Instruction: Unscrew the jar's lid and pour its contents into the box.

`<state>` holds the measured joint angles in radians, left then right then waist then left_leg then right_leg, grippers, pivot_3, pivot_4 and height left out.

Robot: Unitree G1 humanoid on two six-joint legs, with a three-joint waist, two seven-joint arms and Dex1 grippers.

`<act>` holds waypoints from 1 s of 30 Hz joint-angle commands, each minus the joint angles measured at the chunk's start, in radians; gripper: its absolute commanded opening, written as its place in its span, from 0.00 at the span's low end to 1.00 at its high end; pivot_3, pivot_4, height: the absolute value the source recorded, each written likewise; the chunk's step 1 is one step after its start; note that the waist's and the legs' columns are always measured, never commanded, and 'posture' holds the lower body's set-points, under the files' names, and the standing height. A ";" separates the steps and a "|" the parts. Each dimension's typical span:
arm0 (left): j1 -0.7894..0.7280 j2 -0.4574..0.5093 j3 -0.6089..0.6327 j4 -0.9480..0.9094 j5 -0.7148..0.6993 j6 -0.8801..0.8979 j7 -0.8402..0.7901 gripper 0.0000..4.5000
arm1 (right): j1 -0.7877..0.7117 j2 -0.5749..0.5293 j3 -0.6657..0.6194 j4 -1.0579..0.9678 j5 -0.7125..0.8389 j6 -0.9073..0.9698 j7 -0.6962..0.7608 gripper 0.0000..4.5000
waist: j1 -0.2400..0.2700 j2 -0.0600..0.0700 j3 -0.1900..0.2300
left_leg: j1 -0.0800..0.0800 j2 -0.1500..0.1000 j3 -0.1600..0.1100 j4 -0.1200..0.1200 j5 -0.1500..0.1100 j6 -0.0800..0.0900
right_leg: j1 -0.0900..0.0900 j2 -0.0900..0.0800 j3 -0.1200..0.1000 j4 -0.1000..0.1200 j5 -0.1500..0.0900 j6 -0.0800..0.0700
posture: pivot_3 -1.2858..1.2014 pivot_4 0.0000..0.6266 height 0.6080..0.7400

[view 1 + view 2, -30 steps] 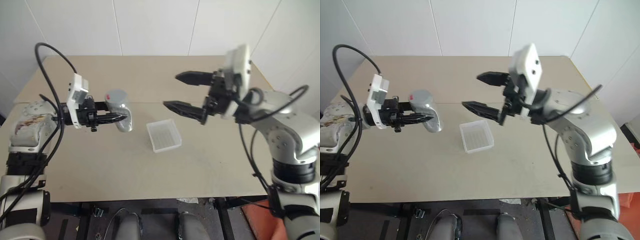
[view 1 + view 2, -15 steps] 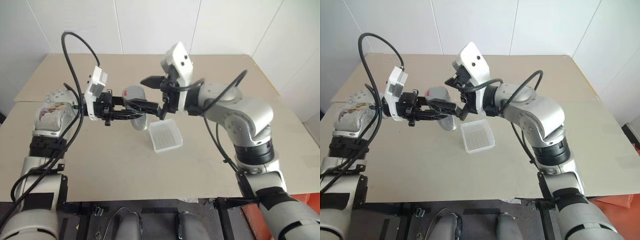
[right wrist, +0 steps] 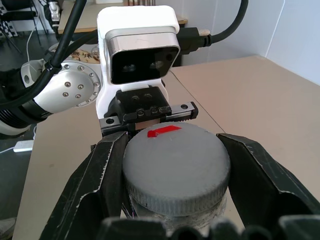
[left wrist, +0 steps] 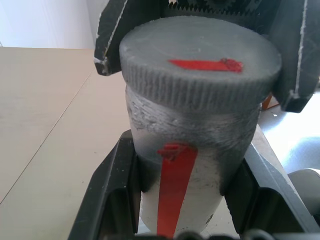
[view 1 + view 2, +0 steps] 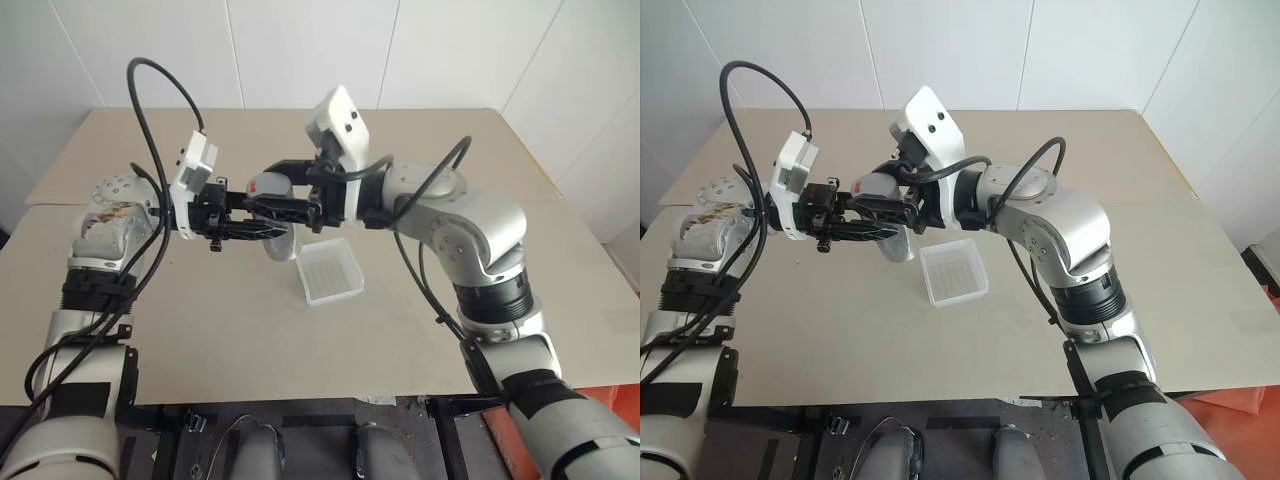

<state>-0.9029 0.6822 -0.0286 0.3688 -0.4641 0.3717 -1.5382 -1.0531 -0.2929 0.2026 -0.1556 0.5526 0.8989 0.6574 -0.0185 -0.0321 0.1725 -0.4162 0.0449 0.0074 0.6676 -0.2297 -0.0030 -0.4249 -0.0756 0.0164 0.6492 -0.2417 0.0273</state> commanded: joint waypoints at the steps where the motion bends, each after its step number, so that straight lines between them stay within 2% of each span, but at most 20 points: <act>1: -0.018 0.028 -0.010 -0.020 -0.007 -0.035 -0.066 0.42 | -0.024 -0.005 -0.054 0.003 0.045 -0.067 0.104 0.61 | 0.000 0.000 0.000 | 0.000 0.000 0.000 0.000 0.000 0.000 | 0.000 0.000 0.000 0.000 0.000 0.000 | 0.52 0.24 1.00; 6: -0.043 0.105 -0.137 -0.046 -0.125 -0.083 -0.076 0.42 | 0.002 -0.065 -0.039 0.126 0.095 -0.293 0.573 0.61 | 0.004 0.000 0.000 | 0.000 0.000 0.000 0.000 0.000 0.000 | 0.001 0.000 0.000 -0.001 0.000 0.000 | 0.52 0.24 1.00; 12: -0.087 0.174 -0.295 -0.087 -0.277 -0.117 -0.076 0.42 | -0.120 -0.027 0.011 0.402 0.048 -0.424 0.906 0.61 | -0.006 0.001 0.001 | 0.001 0.000 0.000 0.001 0.000 0.000 | 0.001 0.000 0.000 -0.001 0.000 0.000 | 0.52 0.24 1.00; 14: -0.097 0.186 -0.328 -0.091 -0.298 -0.131 -0.076 0.42 | -0.141 -0.016 0.021 0.465 0.034 -0.473 0.952 0.61 | -0.008 0.001 0.001 | 0.001 0.001 -0.001 0.001 0.000 0.000 | 0.000 0.002 0.000 -0.001 0.000 0.000 | 0.52 0.24 1.00; 16: -0.104 0.190 -0.346 -0.086 -0.309 -0.142 -0.076 0.42 | -0.164 0.013 0.023 0.535 -0.008 -0.530 0.950 0.61 | -0.009 0.001 0.001 | 0.001 0.002 -0.001 0.001 0.000 0.000 | 0.000 0.002 0.000 0.000 0.000 0.000 | 0.52 0.24 1.00; 18: -0.105 0.192 -0.351 -0.081 -0.317 -0.146 -0.076 0.42 | -0.175 0.031 0.013 0.571 -0.034 -0.553 0.929 0.77 | -0.011 0.001 0.001 | 0.001 0.002 -0.001 0.001 0.000 0.000 | 0.000 0.002 0.000 0.000 0.000 0.000 | 0.52 0.24 1.00; 19: -0.099 0.197 -0.348 -0.077 -0.317 -0.145 -0.076 0.42 | -0.170 0.032 -0.005 0.568 -0.039 -0.552 0.889 0.80 | -0.010 0.002 0.001 | 0.001 0.002 -0.001 0.001 0.000 0.000 | 0.000 0.002 0.000 0.000 0.000 0.000 | 0.52 0.24 1.00; 21: -0.091 0.201 -0.342 -0.070 -0.314 -0.141 -0.076 0.42 | -0.156 0.026 -0.032 0.550 -0.047 -0.548 0.836 0.95 | -0.007 0.002 0.001 | 0.001 0.002 -0.001 0.001 0.000 0.000 | 0.000 0.002 0.000 0.002 0.000 0.000 | 0.52 0.24 1.00; 22: -0.087 0.193 -0.326 -0.060 -0.302 -0.133 -0.076 0.42 | -0.134 0.013 -0.050 0.518 -0.047 -0.534 0.795 0.99 | -0.005 0.002 0.001 | 0.000 0.002 -0.001 0.001 0.000 0.000 | 0.000 0.002 0.000 0.003 0.000 0.000 | 0.52 0.24 1.00; 25: -0.076 0.181 -0.295 -0.048 -0.277 -0.121 -0.076 0.42 | -0.066 -0.025 -0.089 0.420 -0.045 -0.505 0.709 0.99 | 0.007 0.002 0.001 | 0.000 0.001 -0.001 0.002 0.000 0.000 | 0.000 0.001 -0.001 0.003 0.000 0.000 | 0.52 0.24 1.00; 30: -0.005 0.167 -0.197 -0.013 -0.195 -0.100 -0.033 0.42 | 0.122 -0.108 -0.162 0.099 -0.044 -0.396 0.481 0.99 | 0.008 0.002 0.001 | 0.000 0.000 -0.001 0.002 0.000 0.000 | 0.001 0.000 -0.001 0.003 0.000 0.000 | 0.52 0.24 1.00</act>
<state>-0.9070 0.8520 -0.2803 0.3588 -0.6791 0.2637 -1.5934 -0.9301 -0.3905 0.0795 0.0661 0.4934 0.4759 1.2026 -0.0109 -0.0304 0.1736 -0.4163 0.0452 0.0068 0.6702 -0.2296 -0.0031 -0.4245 -0.0754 0.0156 0.6525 -0.2418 0.0275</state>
